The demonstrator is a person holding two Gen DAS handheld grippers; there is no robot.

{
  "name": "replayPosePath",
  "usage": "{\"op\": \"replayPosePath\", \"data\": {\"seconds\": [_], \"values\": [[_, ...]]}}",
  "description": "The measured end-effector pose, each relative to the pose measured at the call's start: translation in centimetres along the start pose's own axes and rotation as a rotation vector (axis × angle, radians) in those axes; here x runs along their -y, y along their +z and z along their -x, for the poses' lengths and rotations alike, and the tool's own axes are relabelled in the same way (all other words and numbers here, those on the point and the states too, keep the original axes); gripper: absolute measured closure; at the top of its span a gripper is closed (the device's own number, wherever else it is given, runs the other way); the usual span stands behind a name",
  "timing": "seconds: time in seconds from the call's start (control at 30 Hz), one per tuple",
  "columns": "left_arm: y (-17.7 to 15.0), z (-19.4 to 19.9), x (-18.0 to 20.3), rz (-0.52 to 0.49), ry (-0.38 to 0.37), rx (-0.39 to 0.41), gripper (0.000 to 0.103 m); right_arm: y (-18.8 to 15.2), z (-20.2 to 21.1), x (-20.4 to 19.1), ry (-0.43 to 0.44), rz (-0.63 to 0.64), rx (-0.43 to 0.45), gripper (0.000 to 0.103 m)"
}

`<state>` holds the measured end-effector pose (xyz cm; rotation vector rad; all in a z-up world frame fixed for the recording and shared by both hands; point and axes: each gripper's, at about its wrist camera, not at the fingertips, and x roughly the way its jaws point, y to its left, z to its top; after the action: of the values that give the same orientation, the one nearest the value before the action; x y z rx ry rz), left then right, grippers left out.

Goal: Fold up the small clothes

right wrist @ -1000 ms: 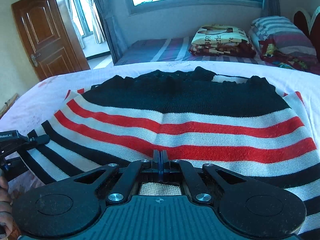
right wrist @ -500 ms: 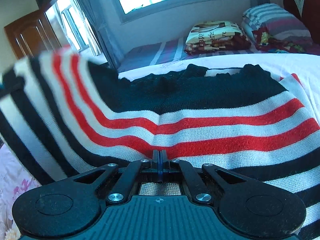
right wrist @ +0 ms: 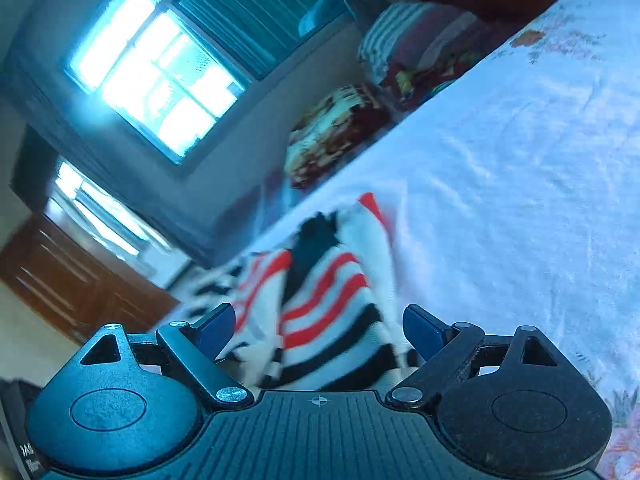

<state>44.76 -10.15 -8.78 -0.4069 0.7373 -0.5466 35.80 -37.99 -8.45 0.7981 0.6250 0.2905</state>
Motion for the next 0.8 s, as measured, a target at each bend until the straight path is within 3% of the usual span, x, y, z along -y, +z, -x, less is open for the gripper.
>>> {"op": "replayPosePath", "data": {"seconds": [0.1,0.13,0.2,0.3,0.4,0.5,0.6,0.7,0.77,0.8], "values": [[0.6,4.1,-1.7,0.058,-0.017,0.103,0.036,0.3,-0.1,-0.8,0.075,-0.036,-0.034,0.018],[0.6,5.5,-2.7,0.065,0.014,0.146,0.036,0.2,-0.6,-1.1,0.089,-0.051,-0.064,0.018],[0.9,7.5,-4.6,0.046,0.149,0.193,0.036,-0.1,-2.2,-1.6,0.117,-0.088,-0.124,0.018],[0.6,8.2,-7.3,0.06,0.289,0.144,0.037,-1.4,-4.5,-1.9,0.114,-0.13,-0.198,0.018],[-0.4,8.5,-9.0,0.073,0.35,0.119,0.037,-2.0,-6.3,-1.9,0.142,-0.178,-0.238,0.018],[-0.7,8.3,-10.2,0.11,0.365,0.119,0.037,-2.1,-8.5,-2.0,0.153,-0.21,-0.291,0.018],[0.1,8.5,-11.1,0.118,0.385,0.114,0.037,-1.5,-9.9,-3.4,0.115,-0.135,-0.299,0.018],[0.4,6.5,-11.2,0.067,0.515,0.029,0.04,-1.2,-11.4,-5.8,0.025,0.032,-0.312,0.031],[0.8,6.5,-11.4,0.071,0.486,0.042,0.045,-1.5,-12.5,-7.3,-0.032,0.149,-0.327,0.054],[0.9,6.9,-11.4,0.07,0.48,0.05,0.045,-1.8,-13.1,-7.8,-0.056,0.195,-0.343,0.056]]}}
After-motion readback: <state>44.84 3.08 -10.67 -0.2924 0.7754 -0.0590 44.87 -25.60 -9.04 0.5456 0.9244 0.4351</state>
